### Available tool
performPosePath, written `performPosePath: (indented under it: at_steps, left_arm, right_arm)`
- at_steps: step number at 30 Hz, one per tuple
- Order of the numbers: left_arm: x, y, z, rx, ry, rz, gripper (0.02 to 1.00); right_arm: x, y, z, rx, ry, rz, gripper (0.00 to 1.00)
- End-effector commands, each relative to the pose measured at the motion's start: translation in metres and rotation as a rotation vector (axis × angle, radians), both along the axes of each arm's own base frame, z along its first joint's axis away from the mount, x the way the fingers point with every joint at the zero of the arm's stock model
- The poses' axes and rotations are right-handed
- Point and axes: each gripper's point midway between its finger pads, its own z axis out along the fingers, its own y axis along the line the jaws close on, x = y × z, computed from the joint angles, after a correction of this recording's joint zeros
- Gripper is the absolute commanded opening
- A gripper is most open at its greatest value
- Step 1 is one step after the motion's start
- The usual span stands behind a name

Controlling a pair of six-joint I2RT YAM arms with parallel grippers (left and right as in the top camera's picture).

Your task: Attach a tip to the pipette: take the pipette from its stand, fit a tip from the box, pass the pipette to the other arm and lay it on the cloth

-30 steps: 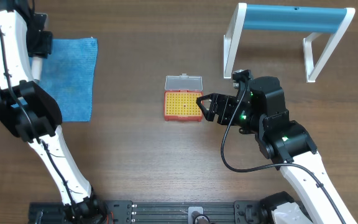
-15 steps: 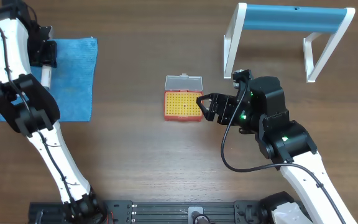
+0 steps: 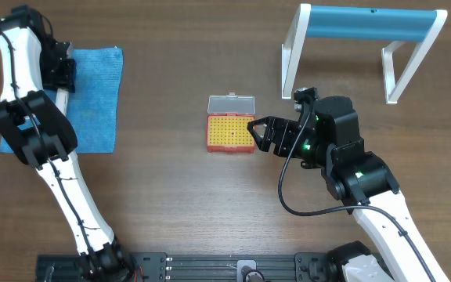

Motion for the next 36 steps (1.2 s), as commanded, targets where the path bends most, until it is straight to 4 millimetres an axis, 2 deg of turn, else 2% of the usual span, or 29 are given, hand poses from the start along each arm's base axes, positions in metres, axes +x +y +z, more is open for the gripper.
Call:
performPosePath:
  at_steps: [1, 3, 5, 6, 7, 11, 12, 15, 19, 22, 24, 26, 29, 33, 35, 36]
  left_arm:
    - [0.002, 0.004, -0.001, 0.023, 0.002, -0.011, 0.134]
    - [0.002, 0.004, -0.001, 0.022, 0.002, -0.011, 0.266]
    - [0.001, 0.004, -0.001, 0.021, 0.005, -0.011, 0.290]
    - [0.000, 0.003, -0.001, 0.020, 0.008, -0.007, 0.336]
    - [0.000, 0.003, -0.001, 0.020, 0.009, -0.007, 0.432]
    - [-0.001, 0.002, 0.001, 0.019, 0.014, 0.005, 0.544]
    - [-0.002, 0.002, 0.005, 0.020, 0.013, 0.018, 0.610]
    - [-0.003, 0.001, 0.023, 0.021, 0.009, 0.030, 0.671]
    - [0.002, 0.003, 0.077, 0.051, -0.068, 0.033, 0.713]
    - [0.005, 0.004, 0.121, 0.079, -0.157, 0.107, 0.748]
    - [0.005, -0.001, 0.155, 0.069, -0.234, 0.173, 0.781]
    - [0.005, -0.009, 0.179, 0.037, -0.300, 0.217, 0.787]
    - [0.010, -0.036, 0.222, -0.076, -0.431, 0.215, 0.807]
    - [0.002, -0.062, 0.270, -0.088, -0.532, 0.206, 0.809]
    - [-0.006, -0.085, 0.302, -0.086, -0.600, 0.157, 0.809]
    - [-0.016, -0.107, 0.330, -0.085, -0.660, 0.110, 0.807]
  right_arm:
    - [0.005, -0.002, 0.006, 0.004, -0.014, -0.021, 0.893]
    - [0.005, -0.002, 0.006, 0.004, -0.014, -0.021, 0.895]
    - [0.005, -0.002, 0.006, 0.004, -0.014, -0.021, 0.893]
    - [0.005, -0.002, 0.006, 0.004, -0.014, -0.021, 0.897]
    - [0.005, -0.002, 0.006, 0.004, -0.014, -0.021, 0.893]
    - [0.005, -0.002, 0.006, 0.004, -0.014, -0.021, 0.895]
    - [0.005, -0.002, 0.006, 0.004, -0.014, -0.021, 0.895]
    - [0.005, -0.002, 0.006, 0.004, -0.014, -0.021, 0.897]
    - [0.005, -0.003, 0.007, -0.009, -0.035, -0.008, 0.895]
    - [0.011, -0.008, 0.012, -0.034, -0.081, -0.034, 0.895]
    - [0.016, -0.013, 0.021, -0.081, -0.169, -0.032, 0.897]
    - [0.018, -0.021, 0.028, -0.134, -0.237, -0.039, 0.897]
    - [0.018, -0.038, 0.047, -0.238, -0.375, -0.066, 0.895]
    - [0.013, -0.065, 0.079, -0.380, -0.553, -0.132, 0.895]
    - [0.005, -0.077, 0.094, -0.444, -0.629, -0.154, 0.897]
    - [-0.003, -0.085, 0.102, -0.476, -0.667, -0.170, 0.895]
